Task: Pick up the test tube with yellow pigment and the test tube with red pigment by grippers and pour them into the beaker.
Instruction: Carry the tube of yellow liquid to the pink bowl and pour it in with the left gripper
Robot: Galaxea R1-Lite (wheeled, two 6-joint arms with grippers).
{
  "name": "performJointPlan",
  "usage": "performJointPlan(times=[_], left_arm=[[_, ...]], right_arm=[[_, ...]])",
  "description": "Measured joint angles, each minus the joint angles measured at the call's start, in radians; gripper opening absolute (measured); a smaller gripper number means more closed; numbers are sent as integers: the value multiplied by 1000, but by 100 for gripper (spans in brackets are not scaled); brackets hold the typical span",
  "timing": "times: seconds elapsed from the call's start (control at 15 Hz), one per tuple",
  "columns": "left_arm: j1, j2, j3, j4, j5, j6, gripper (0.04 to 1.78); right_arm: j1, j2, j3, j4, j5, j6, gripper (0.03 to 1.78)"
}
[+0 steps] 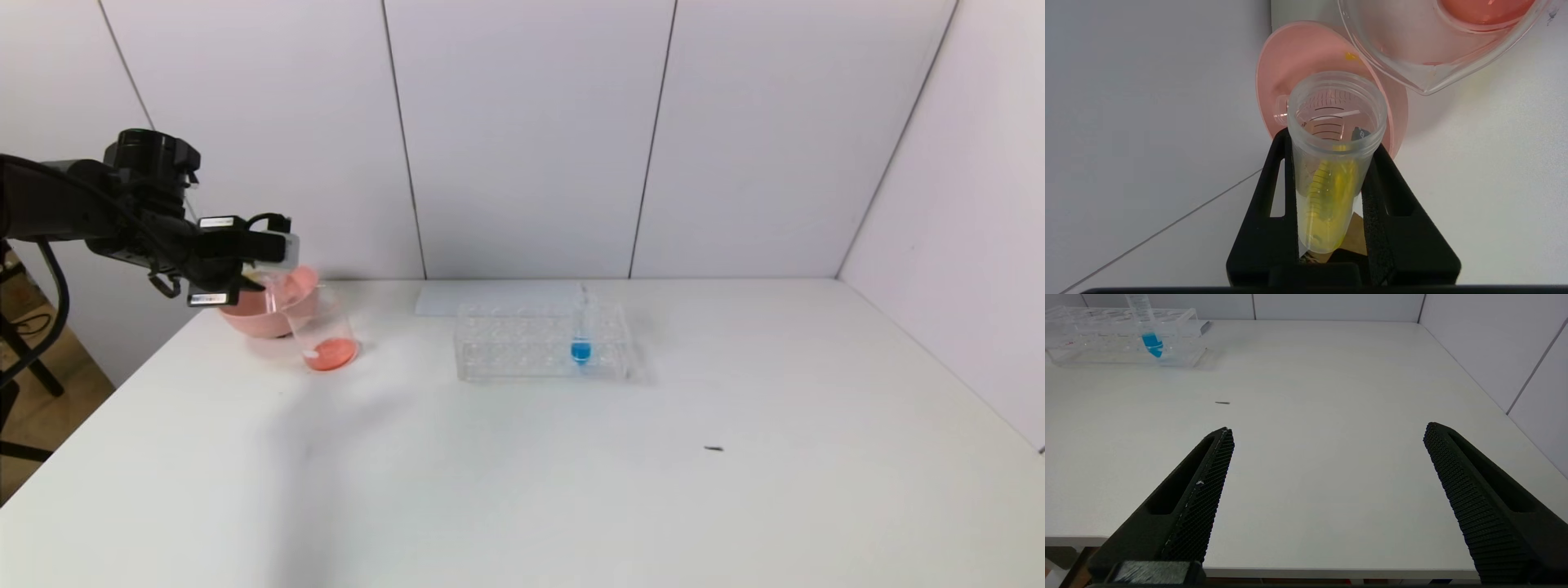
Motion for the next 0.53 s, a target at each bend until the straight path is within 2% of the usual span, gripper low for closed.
performJointPlan(times=[0.53], left_arm=[[-20, -1, 8, 0, 49, 23, 46]], right_arm=[[0, 0, 0, 0, 0, 0, 170]])
